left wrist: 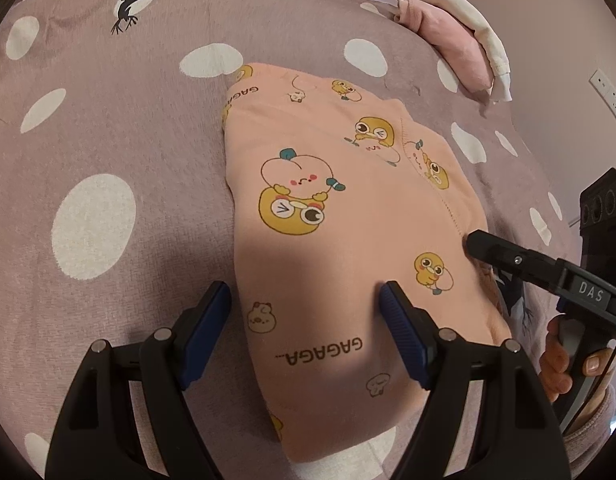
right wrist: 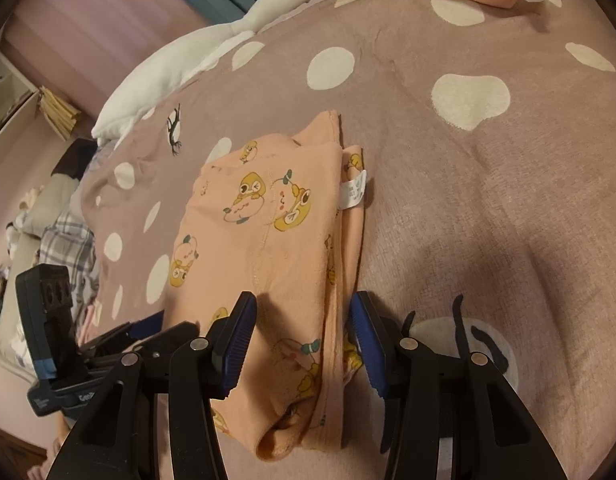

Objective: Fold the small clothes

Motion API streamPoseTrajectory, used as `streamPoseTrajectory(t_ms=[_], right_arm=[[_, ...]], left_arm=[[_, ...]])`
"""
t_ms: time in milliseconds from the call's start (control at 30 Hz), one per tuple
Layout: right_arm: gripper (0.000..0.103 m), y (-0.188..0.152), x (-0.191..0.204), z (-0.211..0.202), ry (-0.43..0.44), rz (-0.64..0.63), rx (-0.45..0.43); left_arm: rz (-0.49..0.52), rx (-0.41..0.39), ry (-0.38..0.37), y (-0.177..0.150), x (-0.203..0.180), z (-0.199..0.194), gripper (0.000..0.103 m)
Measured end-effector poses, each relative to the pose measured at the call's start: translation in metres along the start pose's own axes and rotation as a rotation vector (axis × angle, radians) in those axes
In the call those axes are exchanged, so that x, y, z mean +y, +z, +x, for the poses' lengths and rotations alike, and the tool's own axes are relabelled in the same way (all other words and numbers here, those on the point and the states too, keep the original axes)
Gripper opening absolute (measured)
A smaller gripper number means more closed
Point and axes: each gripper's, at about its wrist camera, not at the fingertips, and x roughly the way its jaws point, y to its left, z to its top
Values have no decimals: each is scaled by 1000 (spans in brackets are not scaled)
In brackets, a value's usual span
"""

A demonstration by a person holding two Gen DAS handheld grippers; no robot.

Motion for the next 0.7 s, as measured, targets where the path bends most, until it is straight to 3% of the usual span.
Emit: streamPoseTrajectory(t_ms=[167, 400, 700], right_arm=[[49, 2, -1, 3, 9, 5, 0], [49, 7, -2, 9, 23, 13, 9], [49, 14, -3, 18, 53, 36, 17]], left_arm=[[-22, 8, -30, 2, 2, 1, 78], [-140, 27, -147, 6, 13, 2, 78], [-188, 26, -190, 14, 14, 5, 78]])
